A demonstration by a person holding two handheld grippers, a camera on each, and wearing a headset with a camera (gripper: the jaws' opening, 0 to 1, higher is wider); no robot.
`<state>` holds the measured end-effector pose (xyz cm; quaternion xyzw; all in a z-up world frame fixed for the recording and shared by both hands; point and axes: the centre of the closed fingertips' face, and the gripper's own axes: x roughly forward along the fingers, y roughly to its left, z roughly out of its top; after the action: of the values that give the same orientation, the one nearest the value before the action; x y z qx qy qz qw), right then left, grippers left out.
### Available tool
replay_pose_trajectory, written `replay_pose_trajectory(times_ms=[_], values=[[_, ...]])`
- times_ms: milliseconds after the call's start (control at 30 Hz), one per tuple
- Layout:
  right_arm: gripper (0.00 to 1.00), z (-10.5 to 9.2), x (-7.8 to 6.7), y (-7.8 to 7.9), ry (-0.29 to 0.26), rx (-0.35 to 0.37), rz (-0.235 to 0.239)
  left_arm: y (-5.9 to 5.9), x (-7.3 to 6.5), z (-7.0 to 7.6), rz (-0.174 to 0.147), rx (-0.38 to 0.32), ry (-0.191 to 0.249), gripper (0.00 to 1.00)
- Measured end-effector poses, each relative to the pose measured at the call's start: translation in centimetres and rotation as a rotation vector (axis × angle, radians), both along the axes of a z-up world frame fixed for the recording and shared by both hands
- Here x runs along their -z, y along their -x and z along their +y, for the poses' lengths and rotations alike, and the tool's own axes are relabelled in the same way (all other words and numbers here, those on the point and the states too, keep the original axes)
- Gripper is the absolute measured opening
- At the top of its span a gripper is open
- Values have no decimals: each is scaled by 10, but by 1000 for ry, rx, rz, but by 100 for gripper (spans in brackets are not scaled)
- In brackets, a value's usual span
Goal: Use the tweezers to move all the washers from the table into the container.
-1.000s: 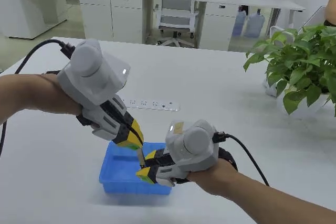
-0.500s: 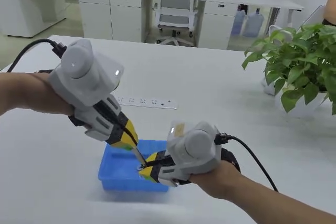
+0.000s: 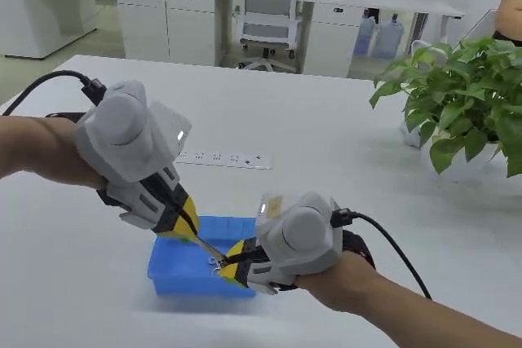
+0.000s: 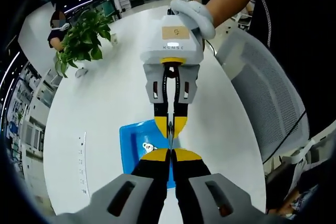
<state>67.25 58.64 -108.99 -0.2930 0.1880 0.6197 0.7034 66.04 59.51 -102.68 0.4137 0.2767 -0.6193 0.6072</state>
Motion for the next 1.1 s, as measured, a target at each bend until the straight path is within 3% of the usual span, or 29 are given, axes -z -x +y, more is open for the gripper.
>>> replay_pose_trajectory(times_ms=[100, 500, 1100], values=[[6, -1, 0, 3, 1, -3, -1, 1, 6, 4, -7, -1, -28, 5], [6, -4, 5, 19, 42, -52, -6, 14, 25, 12, 6, -25, -41, 5], [7, -10, 36, 45, 108, -77, 24, 35, 66, 14, 33, -65, -28, 5]])
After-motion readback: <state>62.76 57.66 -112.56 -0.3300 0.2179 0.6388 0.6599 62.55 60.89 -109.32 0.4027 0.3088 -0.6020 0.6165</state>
